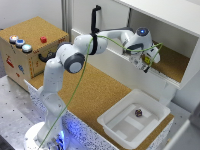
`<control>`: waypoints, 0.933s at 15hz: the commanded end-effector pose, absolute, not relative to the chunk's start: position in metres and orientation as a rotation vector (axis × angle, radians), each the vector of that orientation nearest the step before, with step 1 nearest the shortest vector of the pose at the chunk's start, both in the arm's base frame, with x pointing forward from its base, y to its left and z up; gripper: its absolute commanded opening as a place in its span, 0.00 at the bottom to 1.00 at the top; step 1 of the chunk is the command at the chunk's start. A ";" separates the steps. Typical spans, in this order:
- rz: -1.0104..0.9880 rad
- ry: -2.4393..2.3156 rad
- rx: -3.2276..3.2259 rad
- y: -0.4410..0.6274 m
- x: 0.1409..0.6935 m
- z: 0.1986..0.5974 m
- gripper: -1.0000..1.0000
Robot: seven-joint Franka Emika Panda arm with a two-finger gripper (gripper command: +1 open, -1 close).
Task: Put the yellow object inside the box
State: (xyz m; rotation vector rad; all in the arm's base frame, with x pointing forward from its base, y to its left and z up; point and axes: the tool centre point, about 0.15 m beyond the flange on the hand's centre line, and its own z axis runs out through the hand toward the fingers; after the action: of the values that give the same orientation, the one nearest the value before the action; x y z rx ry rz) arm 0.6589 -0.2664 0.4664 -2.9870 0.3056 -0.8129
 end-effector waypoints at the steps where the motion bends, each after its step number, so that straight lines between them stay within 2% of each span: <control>1: -0.729 0.205 -3.070 -0.272 0.597 0.485 0.00; 6: -0.622 0.193 -3.115 -0.306 0.535 0.465 0.00; 14: -0.404 0.095 -3.140 -0.328 0.463 0.398 0.00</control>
State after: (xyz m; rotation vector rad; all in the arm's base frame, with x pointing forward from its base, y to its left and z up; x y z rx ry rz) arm 0.5177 -0.3236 0.4397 -3.1122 0.1866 -0.3807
